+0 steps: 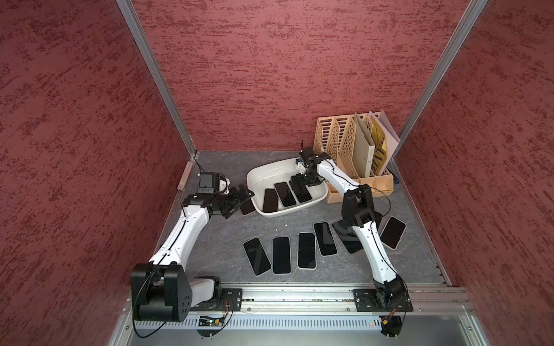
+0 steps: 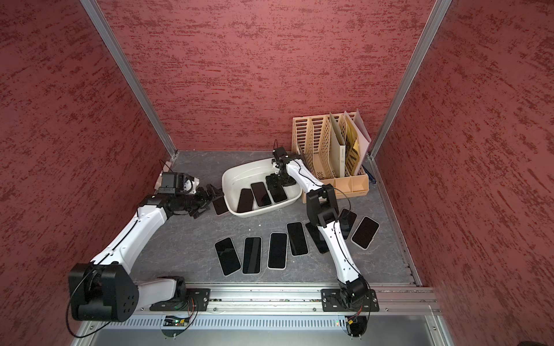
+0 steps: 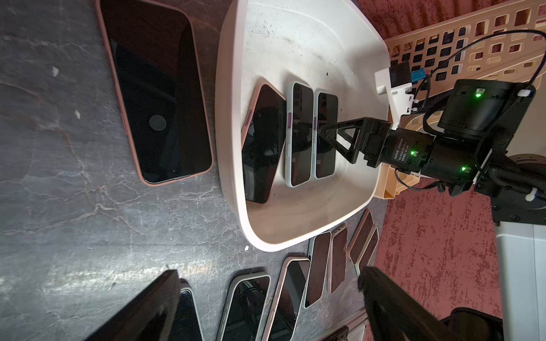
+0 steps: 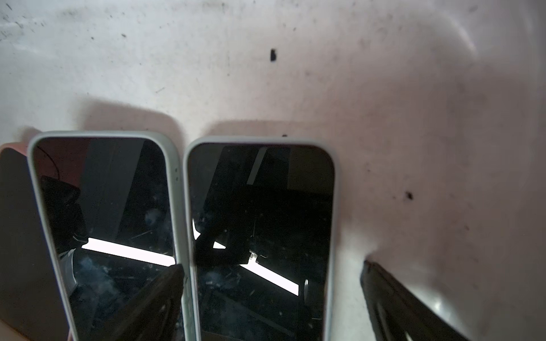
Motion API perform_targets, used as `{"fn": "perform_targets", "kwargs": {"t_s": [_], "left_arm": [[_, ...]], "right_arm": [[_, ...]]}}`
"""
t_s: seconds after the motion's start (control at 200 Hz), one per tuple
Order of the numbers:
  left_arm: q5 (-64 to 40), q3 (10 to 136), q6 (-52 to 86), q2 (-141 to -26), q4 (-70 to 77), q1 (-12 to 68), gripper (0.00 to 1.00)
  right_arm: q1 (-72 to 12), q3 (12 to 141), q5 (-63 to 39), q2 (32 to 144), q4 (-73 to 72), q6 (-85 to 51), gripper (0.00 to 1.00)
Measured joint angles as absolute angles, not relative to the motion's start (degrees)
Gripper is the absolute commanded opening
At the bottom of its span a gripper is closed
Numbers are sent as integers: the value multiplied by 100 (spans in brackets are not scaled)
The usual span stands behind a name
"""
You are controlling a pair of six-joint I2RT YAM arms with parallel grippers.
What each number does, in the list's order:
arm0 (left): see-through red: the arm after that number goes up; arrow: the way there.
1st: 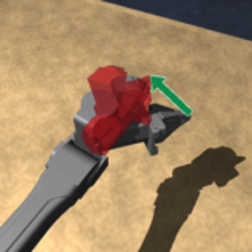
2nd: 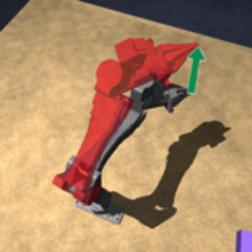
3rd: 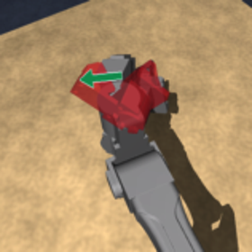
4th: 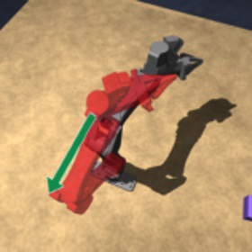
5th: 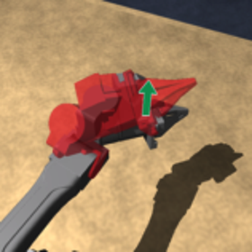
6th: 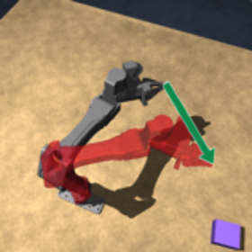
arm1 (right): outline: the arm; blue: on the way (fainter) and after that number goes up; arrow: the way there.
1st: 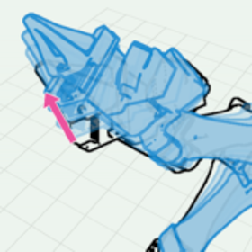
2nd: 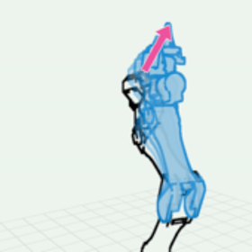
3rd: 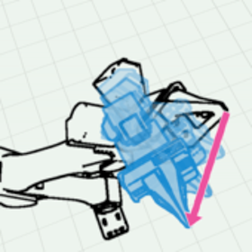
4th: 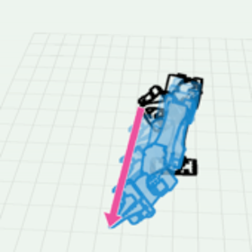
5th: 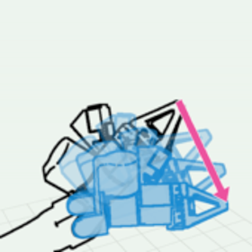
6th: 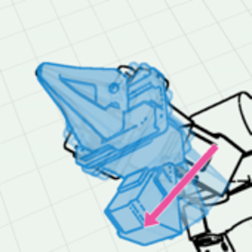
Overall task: Take the phone out of the storage box
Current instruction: Pick up the phone from the storage box.
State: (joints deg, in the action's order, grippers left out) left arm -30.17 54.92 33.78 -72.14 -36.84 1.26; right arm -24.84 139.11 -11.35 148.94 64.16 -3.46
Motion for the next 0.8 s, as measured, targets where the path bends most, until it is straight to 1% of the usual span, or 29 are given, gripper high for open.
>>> {"fn": "perform_targets", "kwargs": {"t_s": [0.271,0.526,0.801], "left_arm": [[-3146,5321,3385,-7203,-3680,38,100],[-3280,5238,3411,-7100,-3682,-139,100],[-3385,5238,3420,-7076,-3688,-172,100]], "right_arm": [[-2545,14510,-958,15198,6888,-137,98],[-2644,14796,-683,15353,7216,-32,97],[-2853,14735,-121,15362,7511,97,88]]}}
